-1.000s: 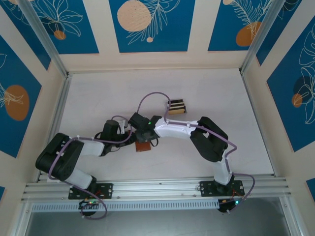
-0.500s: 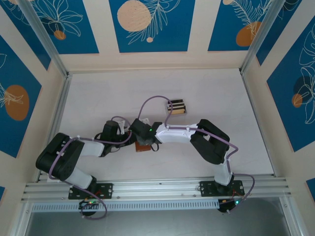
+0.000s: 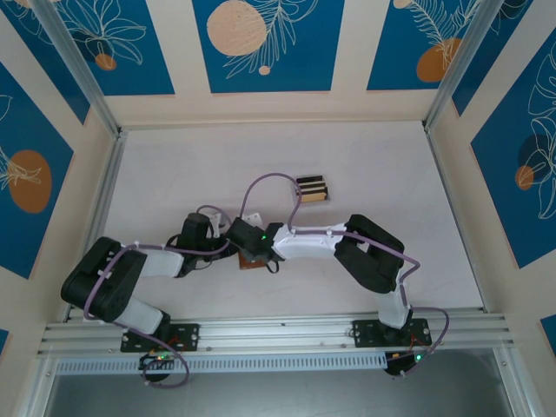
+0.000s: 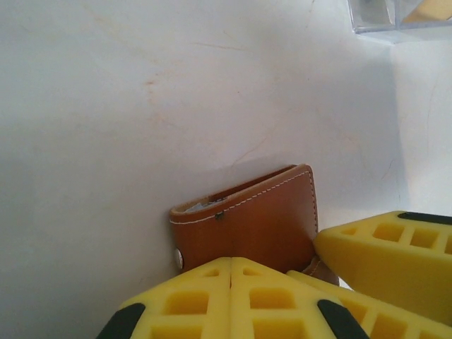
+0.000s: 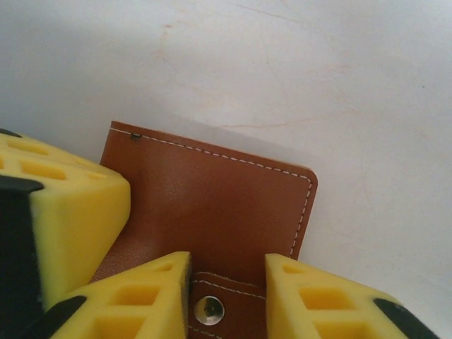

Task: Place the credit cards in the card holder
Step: Open the button on the card holder.

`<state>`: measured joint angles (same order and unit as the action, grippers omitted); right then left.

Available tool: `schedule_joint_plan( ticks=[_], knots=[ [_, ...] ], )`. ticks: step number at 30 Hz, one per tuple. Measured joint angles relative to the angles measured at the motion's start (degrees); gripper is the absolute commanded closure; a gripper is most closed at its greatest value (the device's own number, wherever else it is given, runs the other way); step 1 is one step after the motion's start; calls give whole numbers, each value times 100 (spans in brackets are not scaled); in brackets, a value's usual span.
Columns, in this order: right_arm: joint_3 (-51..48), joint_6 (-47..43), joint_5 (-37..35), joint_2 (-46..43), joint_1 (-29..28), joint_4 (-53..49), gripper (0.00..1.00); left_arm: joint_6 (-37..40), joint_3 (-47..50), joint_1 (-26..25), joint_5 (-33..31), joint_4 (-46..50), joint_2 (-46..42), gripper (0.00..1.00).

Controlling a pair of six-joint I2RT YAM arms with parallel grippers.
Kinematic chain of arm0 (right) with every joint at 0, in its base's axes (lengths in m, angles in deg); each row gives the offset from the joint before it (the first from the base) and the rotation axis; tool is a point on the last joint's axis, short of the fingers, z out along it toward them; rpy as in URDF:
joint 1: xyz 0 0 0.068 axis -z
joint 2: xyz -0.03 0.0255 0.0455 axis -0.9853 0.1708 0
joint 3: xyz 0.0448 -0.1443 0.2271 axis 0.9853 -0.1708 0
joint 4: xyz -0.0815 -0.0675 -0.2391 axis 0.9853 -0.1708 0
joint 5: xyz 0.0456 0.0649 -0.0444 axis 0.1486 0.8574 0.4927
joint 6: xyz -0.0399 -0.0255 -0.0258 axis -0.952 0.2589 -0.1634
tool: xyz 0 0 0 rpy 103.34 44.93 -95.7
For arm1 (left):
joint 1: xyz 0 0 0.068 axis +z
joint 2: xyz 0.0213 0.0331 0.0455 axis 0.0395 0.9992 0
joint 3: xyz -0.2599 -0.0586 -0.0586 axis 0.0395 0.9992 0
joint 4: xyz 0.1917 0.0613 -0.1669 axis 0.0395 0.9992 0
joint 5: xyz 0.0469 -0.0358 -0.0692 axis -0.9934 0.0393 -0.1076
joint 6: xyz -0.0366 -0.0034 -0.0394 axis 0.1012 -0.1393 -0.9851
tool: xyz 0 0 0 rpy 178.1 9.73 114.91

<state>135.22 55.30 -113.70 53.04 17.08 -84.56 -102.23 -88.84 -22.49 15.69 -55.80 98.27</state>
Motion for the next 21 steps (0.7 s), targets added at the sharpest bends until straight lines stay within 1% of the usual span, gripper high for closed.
schedule_joint_plan(
  ticks=[3, 8, 13, 18, 19, 21],
  knots=[
    [-2, 35, -7, -7, -52, 2, 84, 0, -9, -20, 2, 57, -17, 100],
    [-98, 142, -20, -166, -105, -90, 100, 0, -11, -68, 31, 63, -17, 100],
    [-417, 184, 2, -581, -70, -492, 100, 2, -11, -118, 68, 98, -17, 100],
    [-916, 232, 175, -1123, 282, -691, 100, 2, -11, -118, 68, 96, -17, 100],
    [-1014, 267, 236, -1207, 369, -686, 99, 2, -11, -118, 70, 94, -15, 100],
    [-1156, 382, 356, -1300, 514, -647, 90, 2, -11, -122, 72, 74, -4, 100]
  ],
)
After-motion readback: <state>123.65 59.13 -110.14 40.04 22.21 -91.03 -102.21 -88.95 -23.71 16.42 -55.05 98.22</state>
